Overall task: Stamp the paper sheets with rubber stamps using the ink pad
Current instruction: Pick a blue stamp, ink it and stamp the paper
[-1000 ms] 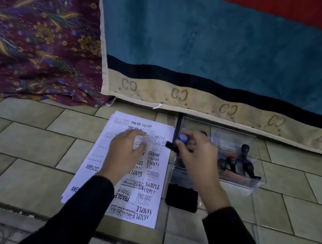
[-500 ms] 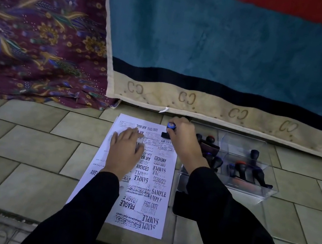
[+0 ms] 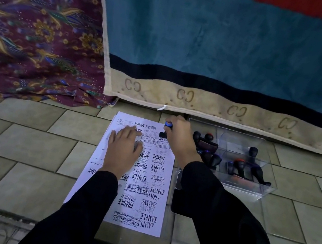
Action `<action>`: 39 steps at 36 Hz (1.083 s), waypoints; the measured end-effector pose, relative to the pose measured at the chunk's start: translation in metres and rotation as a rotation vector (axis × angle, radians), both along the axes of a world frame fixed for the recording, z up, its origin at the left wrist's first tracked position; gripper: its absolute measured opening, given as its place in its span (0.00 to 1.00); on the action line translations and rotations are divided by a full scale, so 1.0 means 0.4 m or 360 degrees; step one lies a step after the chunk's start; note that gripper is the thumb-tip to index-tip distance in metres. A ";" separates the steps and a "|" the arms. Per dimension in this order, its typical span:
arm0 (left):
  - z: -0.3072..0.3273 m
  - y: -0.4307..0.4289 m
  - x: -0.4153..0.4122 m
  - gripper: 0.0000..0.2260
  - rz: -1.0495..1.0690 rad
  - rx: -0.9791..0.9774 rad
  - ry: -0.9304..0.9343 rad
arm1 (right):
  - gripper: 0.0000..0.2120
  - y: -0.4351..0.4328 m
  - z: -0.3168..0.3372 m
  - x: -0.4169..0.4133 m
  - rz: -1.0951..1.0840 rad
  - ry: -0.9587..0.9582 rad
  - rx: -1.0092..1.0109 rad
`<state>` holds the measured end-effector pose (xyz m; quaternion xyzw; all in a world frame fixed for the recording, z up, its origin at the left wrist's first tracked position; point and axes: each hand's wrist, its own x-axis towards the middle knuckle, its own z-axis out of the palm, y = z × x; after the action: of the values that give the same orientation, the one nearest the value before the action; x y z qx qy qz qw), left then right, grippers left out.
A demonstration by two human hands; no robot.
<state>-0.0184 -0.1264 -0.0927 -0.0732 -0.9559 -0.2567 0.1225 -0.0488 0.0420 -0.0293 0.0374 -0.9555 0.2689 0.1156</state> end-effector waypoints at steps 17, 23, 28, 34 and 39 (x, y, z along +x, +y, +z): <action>-0.008 0.000 -0.005 0.14 0.0006 -0.0012 0.0027 | 0.05 -0.006 -0.002 0.019 -0.0029 -0.0004 0.0025; 0.002 -0.007 -0.008 0.13 -0.0016 0.0099 -0.0032 | 0.06 0.002 0.010 0.011 -0.0076 -0.0007 -0.0115; 0.022 -0.024 -0.029 0.12 -0.0036 0.0257 -0.0229 | 0.11 0.060 0.061 0.031 -0.0287 0.0326 -0.0683; 0.015 -0.032 -0.005 0.13 -0.0090 0.0270 -0.0102 | 0.07 0.183 0.112 0.030 -0.0441 0.0394 -0.0718; 0.012 -0.024 0.026 0.12 -0.0049 0.0146 -0.0011 | 0.06 0.237 0.068 0.022 -0.0496 0.0174 -0.0408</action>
<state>-0.0080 -0.1360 -0.0877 -0.0813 -0.9423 -0.3023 0.1185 -0.0399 0.1367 -0.0021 -0.1115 -0.8999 0.3648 0.2114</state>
